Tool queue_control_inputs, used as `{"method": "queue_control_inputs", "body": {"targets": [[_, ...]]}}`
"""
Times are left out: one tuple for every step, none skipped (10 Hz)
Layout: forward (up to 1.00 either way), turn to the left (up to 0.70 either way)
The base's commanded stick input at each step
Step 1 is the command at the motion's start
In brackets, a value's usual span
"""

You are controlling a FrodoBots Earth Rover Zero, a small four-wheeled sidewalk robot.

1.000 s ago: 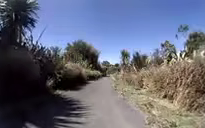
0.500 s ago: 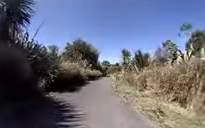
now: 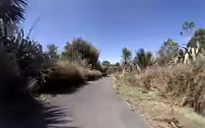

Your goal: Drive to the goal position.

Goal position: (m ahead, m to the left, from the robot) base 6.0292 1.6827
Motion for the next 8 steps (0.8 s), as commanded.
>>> {"method": "queue_control_inputs", "body": {"targets": [[0.85, 0.0], [0.85, 0.0], [0.85, 0.0], [0.85, 0.0], [0.85, 0.0], [0.85, 0.0], [0.85, 0.0], [0.85, 0.0]]}}
